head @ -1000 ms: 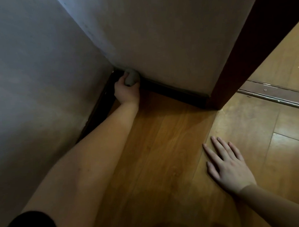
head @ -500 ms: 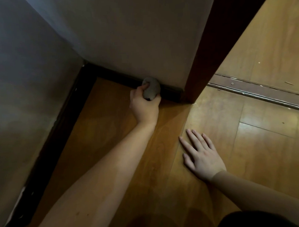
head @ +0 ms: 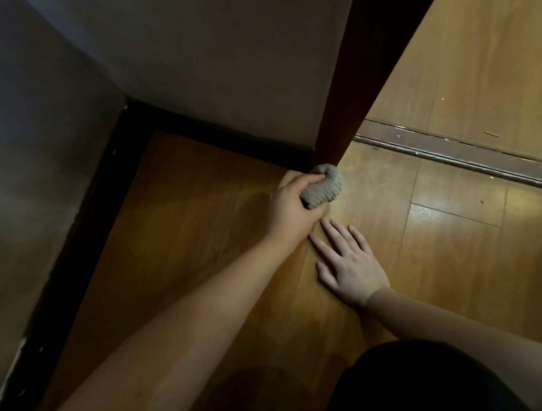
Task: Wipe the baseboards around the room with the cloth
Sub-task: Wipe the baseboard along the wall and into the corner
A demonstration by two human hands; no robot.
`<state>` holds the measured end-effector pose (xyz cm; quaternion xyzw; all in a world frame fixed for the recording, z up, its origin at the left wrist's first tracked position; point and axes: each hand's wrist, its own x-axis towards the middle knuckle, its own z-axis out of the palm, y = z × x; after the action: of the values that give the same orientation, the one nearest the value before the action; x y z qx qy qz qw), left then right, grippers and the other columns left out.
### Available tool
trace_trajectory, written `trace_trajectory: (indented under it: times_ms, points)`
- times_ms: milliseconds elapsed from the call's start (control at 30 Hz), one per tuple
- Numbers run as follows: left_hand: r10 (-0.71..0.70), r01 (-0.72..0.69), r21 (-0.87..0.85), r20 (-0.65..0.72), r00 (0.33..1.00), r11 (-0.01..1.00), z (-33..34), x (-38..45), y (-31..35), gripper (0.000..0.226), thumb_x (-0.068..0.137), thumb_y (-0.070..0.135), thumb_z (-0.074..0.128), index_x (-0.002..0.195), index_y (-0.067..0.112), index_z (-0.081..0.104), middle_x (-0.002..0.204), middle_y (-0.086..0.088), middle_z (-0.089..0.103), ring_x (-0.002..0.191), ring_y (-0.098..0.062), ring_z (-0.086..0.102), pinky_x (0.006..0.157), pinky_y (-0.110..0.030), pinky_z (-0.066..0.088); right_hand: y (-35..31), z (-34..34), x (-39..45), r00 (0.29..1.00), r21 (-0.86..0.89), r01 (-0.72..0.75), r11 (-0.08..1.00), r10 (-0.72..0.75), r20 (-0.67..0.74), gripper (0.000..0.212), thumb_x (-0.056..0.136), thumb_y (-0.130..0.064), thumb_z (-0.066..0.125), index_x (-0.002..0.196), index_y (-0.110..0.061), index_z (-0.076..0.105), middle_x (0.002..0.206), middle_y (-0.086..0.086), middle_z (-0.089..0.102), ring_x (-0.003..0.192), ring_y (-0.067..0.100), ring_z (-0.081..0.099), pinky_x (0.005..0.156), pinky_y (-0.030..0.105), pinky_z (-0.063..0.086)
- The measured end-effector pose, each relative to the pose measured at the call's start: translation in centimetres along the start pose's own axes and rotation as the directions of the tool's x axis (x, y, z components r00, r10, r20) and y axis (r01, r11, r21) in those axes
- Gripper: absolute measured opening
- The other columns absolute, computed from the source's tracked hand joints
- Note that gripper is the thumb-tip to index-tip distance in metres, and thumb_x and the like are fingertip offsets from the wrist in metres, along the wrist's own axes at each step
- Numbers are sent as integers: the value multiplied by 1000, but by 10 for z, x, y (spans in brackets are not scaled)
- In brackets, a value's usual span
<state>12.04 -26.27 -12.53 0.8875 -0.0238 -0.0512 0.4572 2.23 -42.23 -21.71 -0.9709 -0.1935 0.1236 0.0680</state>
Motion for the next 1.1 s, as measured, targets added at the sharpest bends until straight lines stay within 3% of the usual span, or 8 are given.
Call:
trace_trajectory:
  times_ms: [133,300,367,500,567,767,1000,1100]
  points:
    - [16,-17,25,26,1000,1000,-23,-5,-18,46,76,12,82,120,13,69,121,-3,60,107,-5,52,89,-2,33,2,1,1,1000,-8,2,1000,-2,-2,61,101,-53,23,157,-31,17,164,7,15,152,22,8,123,43,6]
    - [-39,33,38,169,985,999,-52,-35,-41,47,75,10,83,120,16,69,121,2,58,107,2,48,90,3,28,3,1,1,1000,-26,3,1000,-2,12,61,101,-52,25,157,-30,16,164,8,15,151,23,10,122,43,6]
    - [-95,90,35,217,971,995,-61,-49,-50,48,77,12,82,122,19,67,122,5,56,110,-2,49,91,0,31,3,0,1,999,-37,5,999,-4,33,61,101,-53,23,157,-30,16,164,8,15,152,24,9,122,44,7]
    - [-218,229,-21,232,948,973,-74,-62,-57,49,79,13,82,124,19,65,125,2,55,118,-14,52,104,-30,43,1,-4,1,998,-46,-1,999,4,66,61,101,-54,21,157,-29,17,164,9,14,152,24,8,122,44,6]
    - [-233,250,-43,231,945,967,-77,-65,-59,50,79,13,82,126,19,65,127,0,55,119,-15,52,105,-34,43,0,-4,0,998,-51,-5,999,8,67,62,101,-55,20,157,-29,17,164,9,14,152,23,7,122,44,6]
    - [-285,316,-88,258,923,945,-92,-82,-66,54,79,15,82,128,22,63,130,2,57,118,-12,55,102,-34,48,-2,-7,1,994,-43,-10,999,14,104,65,101,-59,19,158,-29,12,164,9,11,152,22,1,122,43,4]
    - [-309,342,-76,281,908,937,-118,-101,-73,55,79,15,82,128,25,62,127,7,57,116,-7,55,94,-19,44,0,-10,3,985,-34,-34,999,39,165,78,94,-74,18,158,-31,4,165,5,6,152,20,-3,122,44,2]
    - [-329,357,-73,253,910,931,-122,-110,-76,55,78,14,83,128,23,63,127,6,58,115,-7,55,95,-20,44,-2,-11,4,982,-8,-43,999,44,181,79,93,-76,18,157,-33,-1,165,1,1,151,18,-7,121,42,-2]
